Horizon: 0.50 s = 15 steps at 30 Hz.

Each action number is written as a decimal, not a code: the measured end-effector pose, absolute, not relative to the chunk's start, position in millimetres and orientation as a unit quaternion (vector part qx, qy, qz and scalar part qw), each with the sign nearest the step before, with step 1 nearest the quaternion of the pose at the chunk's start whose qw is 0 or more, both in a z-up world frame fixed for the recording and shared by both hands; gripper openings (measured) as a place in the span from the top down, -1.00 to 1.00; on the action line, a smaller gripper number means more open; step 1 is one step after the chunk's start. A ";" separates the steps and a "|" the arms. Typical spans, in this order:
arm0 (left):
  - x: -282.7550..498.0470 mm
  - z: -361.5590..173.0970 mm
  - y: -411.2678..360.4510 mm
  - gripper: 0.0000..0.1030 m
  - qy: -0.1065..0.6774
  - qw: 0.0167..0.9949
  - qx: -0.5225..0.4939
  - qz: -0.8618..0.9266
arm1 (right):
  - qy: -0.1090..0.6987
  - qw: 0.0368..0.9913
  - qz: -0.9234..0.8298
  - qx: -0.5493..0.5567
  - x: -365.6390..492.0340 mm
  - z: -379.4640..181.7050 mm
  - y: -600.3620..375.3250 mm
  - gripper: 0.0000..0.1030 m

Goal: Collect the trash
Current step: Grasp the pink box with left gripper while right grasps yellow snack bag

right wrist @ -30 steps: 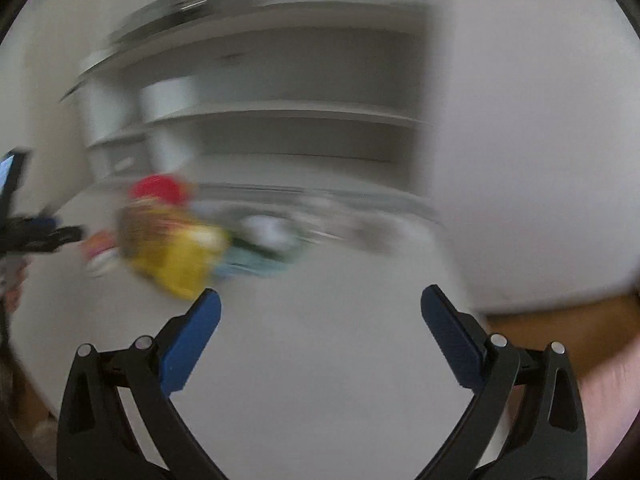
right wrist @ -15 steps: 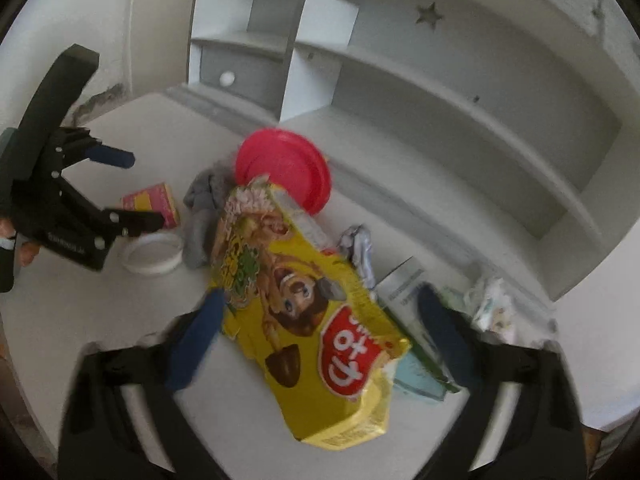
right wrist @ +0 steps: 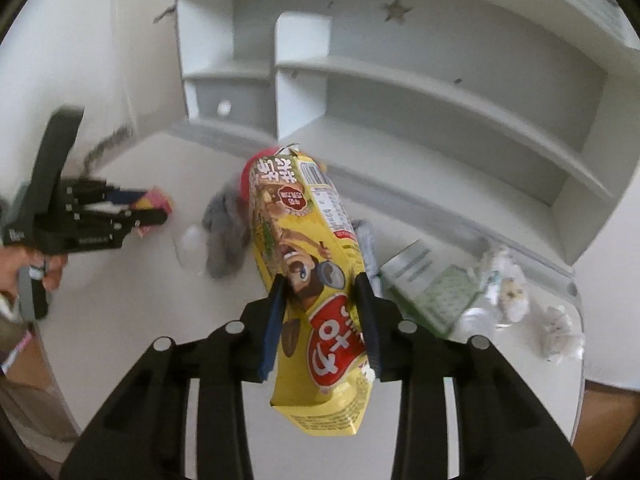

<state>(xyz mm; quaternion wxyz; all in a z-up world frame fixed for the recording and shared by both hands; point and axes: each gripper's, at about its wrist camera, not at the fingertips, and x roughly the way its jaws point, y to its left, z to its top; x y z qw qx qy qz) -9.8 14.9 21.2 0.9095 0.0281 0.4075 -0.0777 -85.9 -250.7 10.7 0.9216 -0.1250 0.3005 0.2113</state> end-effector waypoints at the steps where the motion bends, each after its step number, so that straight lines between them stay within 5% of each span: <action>1: -11.9 26.7 17.4 0.19 0.401 0.913 0.026 -0.074 | 0.291 0.927 0.210 -0.111 -89.6 19.6 -257.8 0.32; 6: -19.7 47.3 22.9 0.19 0.374 0.925 0.024 -0.064 | 0.247 0.948 0.198 -0.031 -100.4 50.9 -296.6 0.32; 15: -28.6 71.5 -26.7 0.19 0.363 0.923 0.034 -0.121 | 0.264 0.944 0.188 0.065 -105.1 28.1 -339.0 0.33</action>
